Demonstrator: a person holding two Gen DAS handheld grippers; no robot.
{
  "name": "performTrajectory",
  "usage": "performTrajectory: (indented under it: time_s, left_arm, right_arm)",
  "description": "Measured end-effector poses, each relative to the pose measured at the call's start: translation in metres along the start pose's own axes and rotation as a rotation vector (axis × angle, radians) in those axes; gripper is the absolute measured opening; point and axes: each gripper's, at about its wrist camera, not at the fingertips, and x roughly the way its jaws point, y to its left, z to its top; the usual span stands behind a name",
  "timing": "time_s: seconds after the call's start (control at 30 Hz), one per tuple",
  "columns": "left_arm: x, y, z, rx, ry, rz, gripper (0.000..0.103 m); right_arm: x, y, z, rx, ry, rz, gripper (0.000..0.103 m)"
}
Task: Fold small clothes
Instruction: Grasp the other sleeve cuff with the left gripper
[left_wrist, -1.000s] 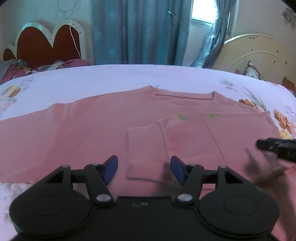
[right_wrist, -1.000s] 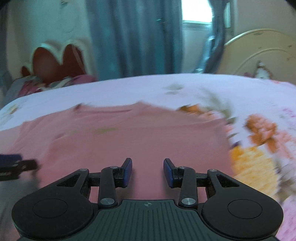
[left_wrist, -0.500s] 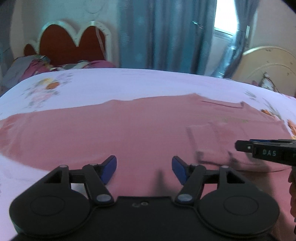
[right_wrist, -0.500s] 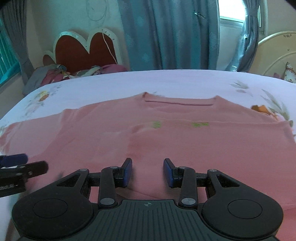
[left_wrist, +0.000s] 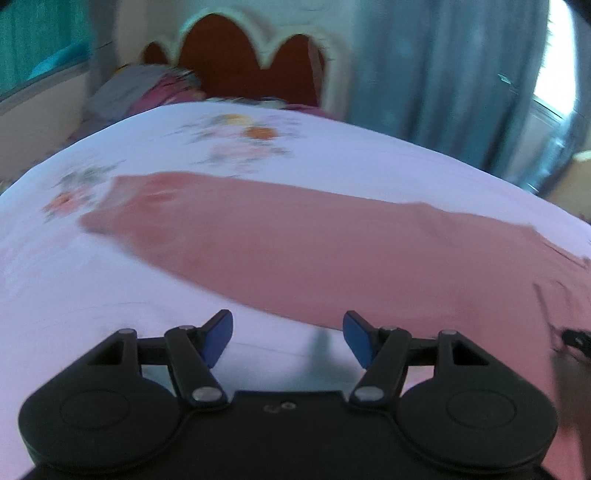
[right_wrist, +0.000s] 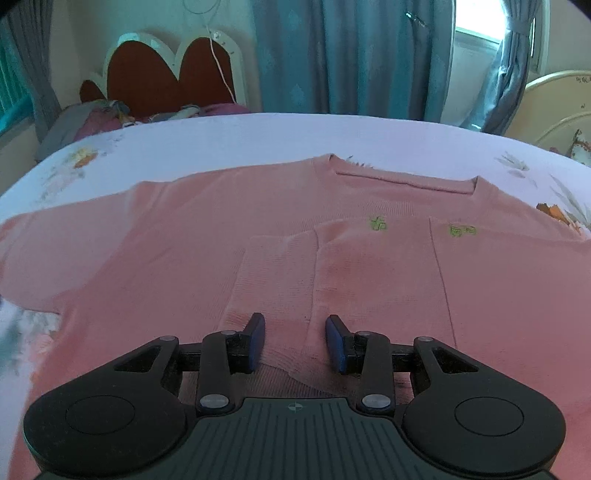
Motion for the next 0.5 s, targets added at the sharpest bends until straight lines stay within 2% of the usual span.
performTrajectory:
  time_s: [0.13,0.23,0.5]
  left_arm:
    - [0.011,0.049,0.012,-0.117,0.005,0.058,0.065]
    - [0.021,0.076,0.02,-0.197,0.008,0.083,0.065]
    - [0.056,0.109,0.035,-0.33,0.006,0.031,0.062]
  right_arm:
    - [-0.007,0.005,0.004,0.028,-0.024,-0.003,0.037]
    - [0.003,0.007,-0.001,0.012,-0.002,-0.021,0.037]
    - [0.002,0.009,-0.001,0.009,-0.001,-0.03,0.037]
